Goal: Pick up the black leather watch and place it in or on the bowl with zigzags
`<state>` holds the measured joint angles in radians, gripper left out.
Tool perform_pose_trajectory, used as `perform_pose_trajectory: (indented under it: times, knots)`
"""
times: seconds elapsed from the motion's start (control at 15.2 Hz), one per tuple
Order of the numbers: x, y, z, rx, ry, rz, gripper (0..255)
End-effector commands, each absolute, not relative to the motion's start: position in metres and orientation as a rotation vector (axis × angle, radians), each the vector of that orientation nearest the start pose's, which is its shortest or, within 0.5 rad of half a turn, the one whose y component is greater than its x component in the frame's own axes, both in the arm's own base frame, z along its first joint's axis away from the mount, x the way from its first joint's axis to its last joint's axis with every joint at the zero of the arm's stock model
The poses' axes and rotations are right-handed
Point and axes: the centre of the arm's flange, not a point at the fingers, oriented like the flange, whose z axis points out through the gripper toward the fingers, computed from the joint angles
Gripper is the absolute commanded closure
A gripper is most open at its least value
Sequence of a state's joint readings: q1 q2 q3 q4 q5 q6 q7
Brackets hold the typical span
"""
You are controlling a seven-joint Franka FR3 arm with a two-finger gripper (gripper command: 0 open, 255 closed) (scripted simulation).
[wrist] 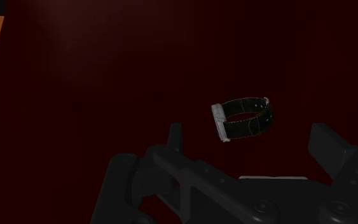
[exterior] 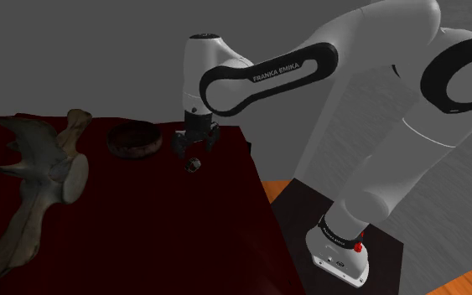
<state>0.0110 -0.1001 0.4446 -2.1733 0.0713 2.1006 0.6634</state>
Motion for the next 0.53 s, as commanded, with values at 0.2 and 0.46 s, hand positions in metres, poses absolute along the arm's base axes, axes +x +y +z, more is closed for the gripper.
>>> perform_pose_trajectory:
  times: [0.2,0.46]
  knots:
    - [0.467,0.240,0.406,-3.093,0.388,-0.010,0]
    - [0.467,0.241,0.387,-3.093,0.388,-0.010,0]
